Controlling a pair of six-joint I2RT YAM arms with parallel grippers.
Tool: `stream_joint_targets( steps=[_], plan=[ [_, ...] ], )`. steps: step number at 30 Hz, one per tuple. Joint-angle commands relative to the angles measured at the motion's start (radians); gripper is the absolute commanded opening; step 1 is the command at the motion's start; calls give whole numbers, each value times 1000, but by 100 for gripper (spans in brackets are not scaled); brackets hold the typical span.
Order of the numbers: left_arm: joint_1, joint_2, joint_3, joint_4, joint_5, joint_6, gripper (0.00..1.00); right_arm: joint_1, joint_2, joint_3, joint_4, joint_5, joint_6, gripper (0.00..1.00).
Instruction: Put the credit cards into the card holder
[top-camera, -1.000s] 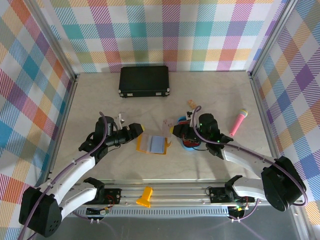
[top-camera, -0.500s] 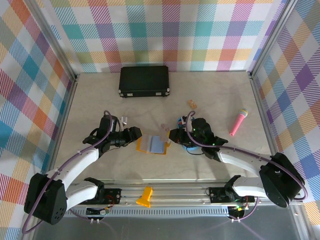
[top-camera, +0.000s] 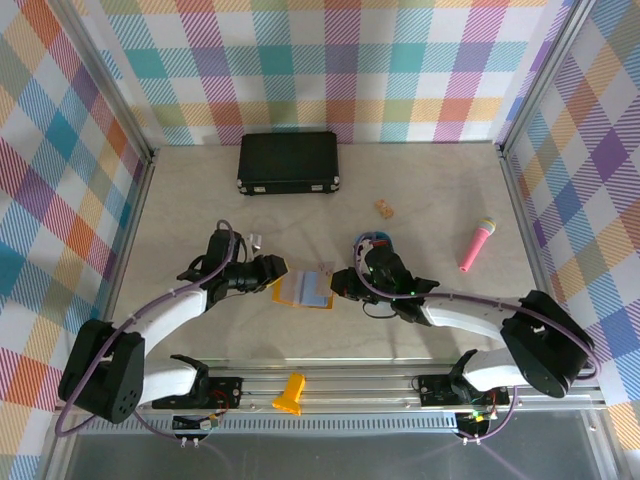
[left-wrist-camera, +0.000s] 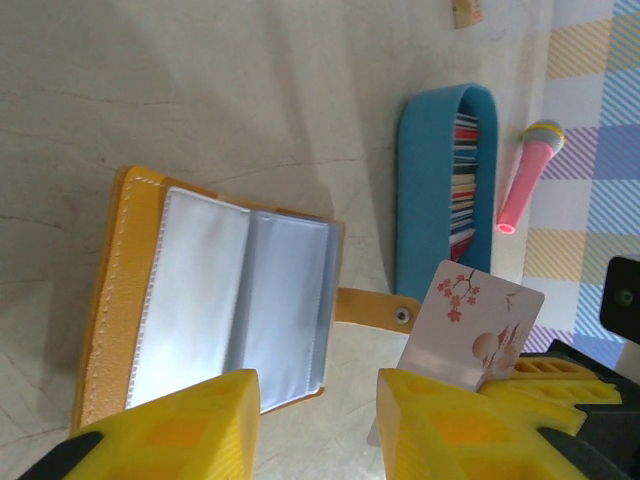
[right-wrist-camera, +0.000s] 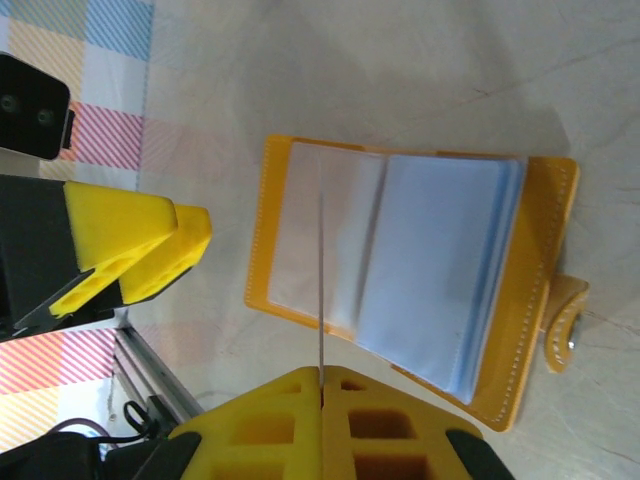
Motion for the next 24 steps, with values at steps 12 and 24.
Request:
stream_joint_targets(
  steps=[12, 24],
  plan=[
    [6, 86, -56, 70, -31, -3, 29, 21, 116, 84, 23, -34, -7, 0],
    [6, 92, -126, 119, -60, -37, 25, 33, 182, 107, 55, -49, 8, 0]
  ],
)
